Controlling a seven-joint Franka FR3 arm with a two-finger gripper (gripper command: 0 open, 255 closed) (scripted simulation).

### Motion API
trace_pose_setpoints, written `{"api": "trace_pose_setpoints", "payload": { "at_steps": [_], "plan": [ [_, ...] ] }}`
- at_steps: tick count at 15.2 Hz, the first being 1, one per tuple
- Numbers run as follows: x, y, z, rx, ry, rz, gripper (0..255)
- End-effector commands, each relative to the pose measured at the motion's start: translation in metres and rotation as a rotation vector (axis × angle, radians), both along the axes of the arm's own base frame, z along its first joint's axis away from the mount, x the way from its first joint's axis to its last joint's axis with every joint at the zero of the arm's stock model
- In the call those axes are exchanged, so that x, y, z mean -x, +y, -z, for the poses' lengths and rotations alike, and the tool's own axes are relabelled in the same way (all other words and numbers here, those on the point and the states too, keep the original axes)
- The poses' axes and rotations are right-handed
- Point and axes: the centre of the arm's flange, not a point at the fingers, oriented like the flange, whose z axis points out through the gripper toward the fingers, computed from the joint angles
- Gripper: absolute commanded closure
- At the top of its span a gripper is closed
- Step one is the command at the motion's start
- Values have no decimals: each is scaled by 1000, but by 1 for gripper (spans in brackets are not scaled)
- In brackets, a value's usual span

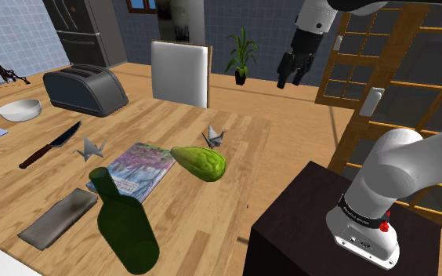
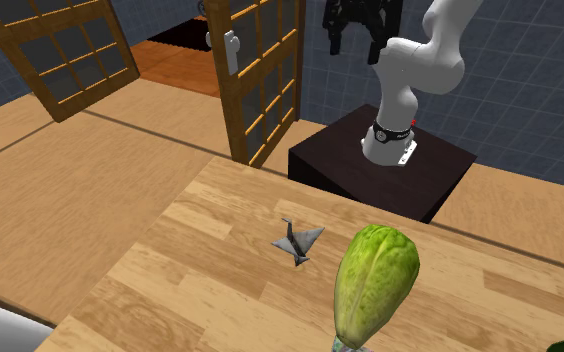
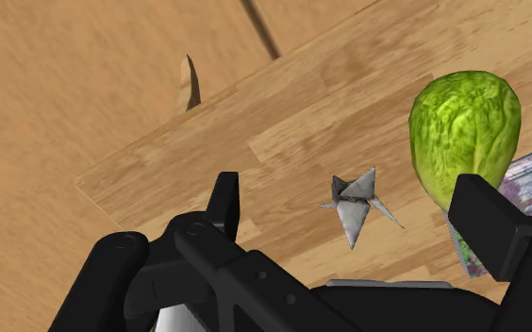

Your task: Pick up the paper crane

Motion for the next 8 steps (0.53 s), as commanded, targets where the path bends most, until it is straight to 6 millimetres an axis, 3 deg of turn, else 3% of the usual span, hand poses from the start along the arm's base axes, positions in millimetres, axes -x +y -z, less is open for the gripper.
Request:
{"api": "trace_pose_setpoints", "payload": {
  "at_steps": [1, 8],
  "plan": [
    [0, 0, 0, 0, 0, 0, 0],
    [-67, 29, 61, 47, 4, -96, 0]
  ]
}}
